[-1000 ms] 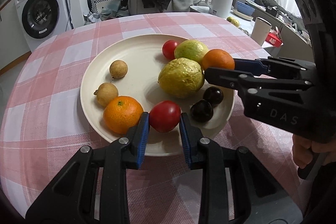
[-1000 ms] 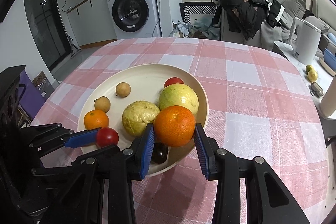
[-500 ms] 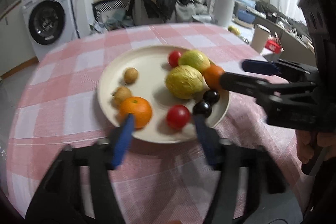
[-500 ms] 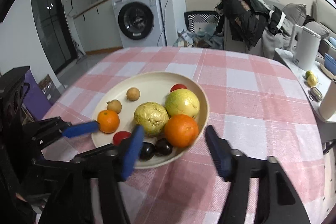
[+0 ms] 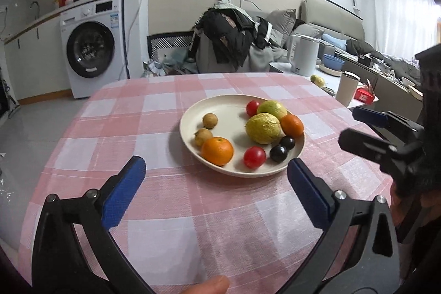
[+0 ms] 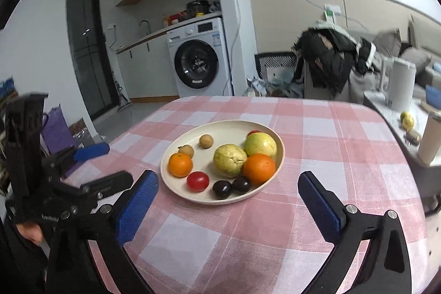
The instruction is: Organize fruits
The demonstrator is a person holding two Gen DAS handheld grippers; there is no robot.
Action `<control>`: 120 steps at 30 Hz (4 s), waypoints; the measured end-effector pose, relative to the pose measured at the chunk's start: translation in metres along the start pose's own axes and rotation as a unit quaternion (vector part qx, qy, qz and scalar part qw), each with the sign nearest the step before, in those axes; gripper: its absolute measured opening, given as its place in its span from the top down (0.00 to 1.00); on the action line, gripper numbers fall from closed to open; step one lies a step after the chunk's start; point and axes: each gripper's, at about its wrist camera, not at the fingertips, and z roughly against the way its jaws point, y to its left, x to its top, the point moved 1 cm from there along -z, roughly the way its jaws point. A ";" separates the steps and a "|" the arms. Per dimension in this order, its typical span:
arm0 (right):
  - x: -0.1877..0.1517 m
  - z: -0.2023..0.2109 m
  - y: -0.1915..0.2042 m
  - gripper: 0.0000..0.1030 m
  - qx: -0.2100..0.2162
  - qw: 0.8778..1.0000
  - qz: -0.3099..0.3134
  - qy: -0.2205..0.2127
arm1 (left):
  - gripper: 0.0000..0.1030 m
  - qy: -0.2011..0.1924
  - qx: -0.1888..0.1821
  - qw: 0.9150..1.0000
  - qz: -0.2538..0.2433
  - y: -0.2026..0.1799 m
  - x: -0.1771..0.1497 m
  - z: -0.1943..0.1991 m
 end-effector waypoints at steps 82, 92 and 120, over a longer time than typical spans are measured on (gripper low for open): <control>-0.010 0.016 0.005 0.00 -0.005 0.998 0.020 -0.061 | 0.00 -0.020 0.007 1.000 0.014 0.002 -0.006 0.007; -0.010 0.016 0.005 0.00 -0.005 0.998 0.020 -0.061 | 0.00 -0.019 0.007 1.000 0.015 0.003 -0.006 0.006; -0.009 0.016 0.005 0.00 -0.005 0.998 0.020 -0.061 | 0.00 -0.019 0.006 1.000 0.015 0.003 -0.006 0.006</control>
